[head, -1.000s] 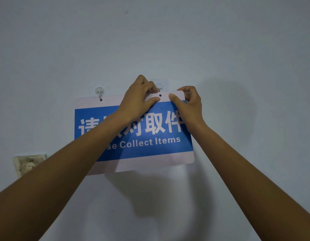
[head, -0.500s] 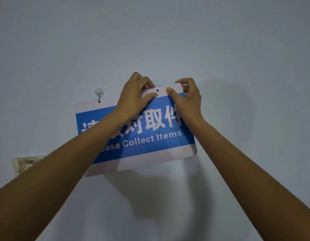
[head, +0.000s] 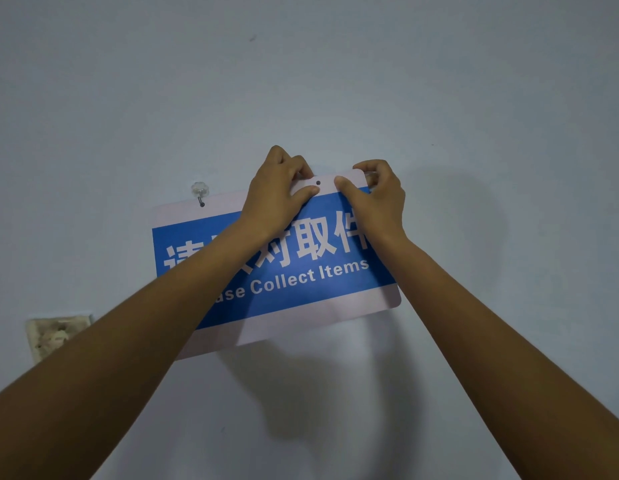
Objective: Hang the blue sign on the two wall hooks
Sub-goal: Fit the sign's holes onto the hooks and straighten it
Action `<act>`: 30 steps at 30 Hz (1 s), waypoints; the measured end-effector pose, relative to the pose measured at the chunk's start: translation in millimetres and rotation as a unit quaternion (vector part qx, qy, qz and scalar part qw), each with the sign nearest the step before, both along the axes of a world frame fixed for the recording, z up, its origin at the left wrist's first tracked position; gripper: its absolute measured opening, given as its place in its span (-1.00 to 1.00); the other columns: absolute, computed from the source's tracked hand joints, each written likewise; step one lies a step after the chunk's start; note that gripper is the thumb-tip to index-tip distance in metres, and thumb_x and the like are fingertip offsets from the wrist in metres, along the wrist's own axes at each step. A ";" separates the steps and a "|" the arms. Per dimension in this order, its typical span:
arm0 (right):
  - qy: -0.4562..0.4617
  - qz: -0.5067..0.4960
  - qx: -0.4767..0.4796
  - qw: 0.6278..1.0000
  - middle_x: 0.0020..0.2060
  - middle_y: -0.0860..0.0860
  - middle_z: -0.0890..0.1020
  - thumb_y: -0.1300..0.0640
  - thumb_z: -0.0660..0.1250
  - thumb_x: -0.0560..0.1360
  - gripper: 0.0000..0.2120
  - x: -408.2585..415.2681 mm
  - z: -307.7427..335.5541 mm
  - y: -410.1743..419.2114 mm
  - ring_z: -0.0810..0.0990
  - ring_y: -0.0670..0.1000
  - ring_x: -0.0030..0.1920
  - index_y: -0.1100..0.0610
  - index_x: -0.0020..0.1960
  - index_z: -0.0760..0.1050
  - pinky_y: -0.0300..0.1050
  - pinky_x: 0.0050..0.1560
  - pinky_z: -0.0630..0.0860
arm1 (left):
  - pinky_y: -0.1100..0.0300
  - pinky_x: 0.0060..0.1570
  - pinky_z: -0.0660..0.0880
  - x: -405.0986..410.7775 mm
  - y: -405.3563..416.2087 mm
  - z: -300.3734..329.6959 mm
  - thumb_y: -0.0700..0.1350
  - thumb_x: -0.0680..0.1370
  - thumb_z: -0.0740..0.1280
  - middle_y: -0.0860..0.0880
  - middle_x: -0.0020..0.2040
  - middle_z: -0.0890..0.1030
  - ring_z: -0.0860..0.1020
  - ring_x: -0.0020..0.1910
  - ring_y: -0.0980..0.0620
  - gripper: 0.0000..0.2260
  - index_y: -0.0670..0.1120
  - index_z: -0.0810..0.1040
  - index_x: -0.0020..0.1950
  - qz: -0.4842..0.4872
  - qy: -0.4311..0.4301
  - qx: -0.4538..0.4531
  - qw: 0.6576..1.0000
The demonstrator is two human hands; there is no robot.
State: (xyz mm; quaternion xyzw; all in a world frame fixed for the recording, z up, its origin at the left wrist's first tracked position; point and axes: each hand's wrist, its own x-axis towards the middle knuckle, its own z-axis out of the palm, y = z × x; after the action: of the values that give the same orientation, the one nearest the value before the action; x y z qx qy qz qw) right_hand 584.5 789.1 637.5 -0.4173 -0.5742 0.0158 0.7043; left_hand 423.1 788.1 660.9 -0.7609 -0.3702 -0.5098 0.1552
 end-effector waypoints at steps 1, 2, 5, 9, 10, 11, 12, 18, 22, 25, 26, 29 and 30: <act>0.008 0.001 0.005 1.000 -0.16 -0.13 0.49 -0.03 0.43 0.44 -0.60 -0.3 0.2 -0.7 0.54 -0.12 -0.15 0.13 0.15 0.39 -0.25 -0.12 0.49 | 0.27 -0.01 0.41 0.0 0.1 -0.5 -0.04 0.51 0.38 -0.13 0.09 0.45 0.43 -0.04 0.09 -0.76 -0.15 0.55 0.09 -0.003 -0.003 0.003 1.000; 0.012 0.003 0.007 1.000 -0.16 -0.13 0.49 -0.03 0.44 0.43 -0.58 -0.6 0.8 -1.3 0.54 -0.11 -0.15 0.14 0.15 0.38 -0.26 -0.13 0.49 | 0.27 -0.01 0.41 0.1 0.3 -1.1 -0.04 0.51 0.38 -0.13 0.09 0.45 0.44 -0.04 0.08 -0.76 -0.15 0.55 0.09 -0.005 -0.005 0.008 1.000; 0.006 0.002 0.004 1.000 -0.13 -0.09 0.51 -0.02 0.44 0.44 -0.59 -0.2 2.7 -2.4 0.54 -0.13 -0.16 0.16 0.14 0.39 -0.36 -0.18 0.44 | 0.27 0.00 0.43 0.0 1.5 -2.9 -0.04 0.51 0.38 -0.14 0.10 0.45 0.44 -0.03 0.09 -0.77 -0.15 0.55 0.09 -0.007 -0.009 0.017 1.000; 0.010 0.006 -0.009 1.000 -0.09 -0.07 0.52 -0.04 0.44 0.44 -0.59 0.3 3.3 -2.0 0.57 -0.09 -0.10 0.15 0.13 0.39 -0.35 -0.17 0.45 | 0.27 -0.04 0.41 1.3 2.7 -2.9 -0.03 0.51 0.37 -0.13 0.08 0.45 0.46 -0.05 0.06 -0.77 -0.14 0.55 0.08 0.007 -0.004 0.026 1.000; 0.011 0.007 -0.014 1.000 -0.08 -0.06 0.53 -0.04 0.43 0.44 -0.59 0.0 2.3 -1.3 0.58 -0.07 -0.08 0.15 0.13 0.38 -0.32 -0.15 0.47 | 0.25 -0.05 0.41 1.4 2.6 -2.5 -0.03 0.52 0.37 -0.13 0.08 0.46 0.47 -0.05 0.03 -0.77 -0.14 0.56 0.07 0.015 0.005 0.024 1.000; 0.012 0.006 -0.020 1.000 -0.07 -0.06 0.53 -0.05 0.43 0.44 -0.59 -0.2 0.5 -0.8 0.59 -0.05 -0.06 0.14 0.13 0.38 -0.28 -0.13 0.49 | 0.23 -0.05 0.42 1.4 2.1 -2.2 -0.03 0.52 0.36 -0.13 0.08 0.46 0.49 -0.05 0.00 -0.78 -0.15 0.56 0.07 0.021 0.015 0.019 0.999; 0.013 0.006 -0.027 1.000 -0.06 -0.05 0.53 -0.05 0.43 0.44 -0.59 -0.5 -1.6 -0.5 0.60 -0.03 -0.05 0.14 0.13 0.37 -0.23 -0.10 0.51 | 0.19 -0.05 0.45 1.3 1.1 -2.2 -0.03 0.52 0.36 -0.13 0.07 0.46 0.51 -0.04 -0.03 -0.78 -0.15 0.56 0.07 0.024 0.025 0.013 0.999; 0.026 0.018 -0.041 0.999 -0.13 -0.09 0.50 -0.04 0.42 0.45 -0.59 -5.5 -9.1 -8.9 0.59 -0.05 -0.10 0.14 0.13 0.36 -0.19 -0.11 0.54 | 0.12 0.01 0.49 -3.9 -3.7 -4.8 -0.06 0.53 0.36 -0.14 0.06 0.47 0.52 -0.03 -0.06 -0.78 -0.17 0.56 0.07 0.021 0.049 -0.004 0.999; 0.026 0.022 -0.042 0.999 -0.21 -0.19 0.44 -0.02 0.41 0.47 -0.60 -8.9 -17.1 -14.6 0.53 -0.16 -0.23 0.16 0.14 0.33 -0.37 -0.26 0.42 | 0.10 0.01 0.50 -8.7 -4.4 -11.6 -0.07 0.51 0.38 -0.14 0.04 0.48 0.52 -0.04 -0.06 -0.79 -0.18 0.58 0.05 0.009 0.049 -0.003 0.999; 0.029 0.029 -0.042 0.998 -0.22 -0.20 0.43 -0.01 0.40 0.48 -0.60 -10.3 -21.8 -18.2 0.51 -0.20 -0.26 0.16 0.15 0.32 -0.48 -0.32 0.42 | 0.17 0.00 0.48 -10.4 -5.8 -13.8 -0.08 0.51 0.39 -0.13 0.04 0.49 0.52 -0.03 -0.04 -0.79 -0.17 0.58 0.07 -0.002 0.046 -0.007 0.999; 0.032 0.031 -0.041 0.998 -0.21 -0.19 0.44 -0.01 0.40 0.48 -0.60 -10.8 -23.1 -19.1 0.52 -0.19 -0.25 0.16 0.14 0.32 -0.48 -0.32 0.43 | 0.19 0.00 0.47 -10.5 -6.2 -14.3 -0.08 0.51 0.39 -0.13 0.04 0.49 0.52 -0.03 -0.03 -0.79 -0.17 0.58 0.07 -0.006 0.047 -0.008 0.999; 0.043 0.040 -0.036 0.998 -0.18 -0.15 0.48 0.00 0.41 0.48 -0.61 -12.2 -27.2 -21.8 0.54 -0.20 -0.25 0.14 0.12 0.30 -0.48 -0.29 0.44 | 0.20 0.01 0.47 -11.3 -6.8 -16.3 -0.09 0.50 0.40 -0.12 0.04 0.49 0.52 -0.02 -0.02 -0.79 -0.16 0.58 0.08 -0.014 0.050 -0.004 0.999; 0.046 0.042 -0.031 0.998 -0.20 -0.17 0.47 0.01 0.41 0.48 -0.63 -12.5 -28.7 -22.9 0.53 -0.21 -0.26 0.14 0.10 0.29 -0.50 -0.30 0.44 | 0.19 0.02 0.48 -11.3 -7.1 -17.1 -0.09 0.50 0.40 -0.12 0.04 0.49 0.53 -0.02 -0.02 -0.79 -0.15 0.58 0.08 -0.016 0.049 -0.002 0.999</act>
State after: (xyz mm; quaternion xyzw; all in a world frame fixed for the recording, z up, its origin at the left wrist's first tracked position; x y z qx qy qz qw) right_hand 572.0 766.1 608.8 -0.4135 -0.5575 0.0825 0.7152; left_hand 411.8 781.1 643.8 -0.7912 -0.3507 -0.4736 0.1635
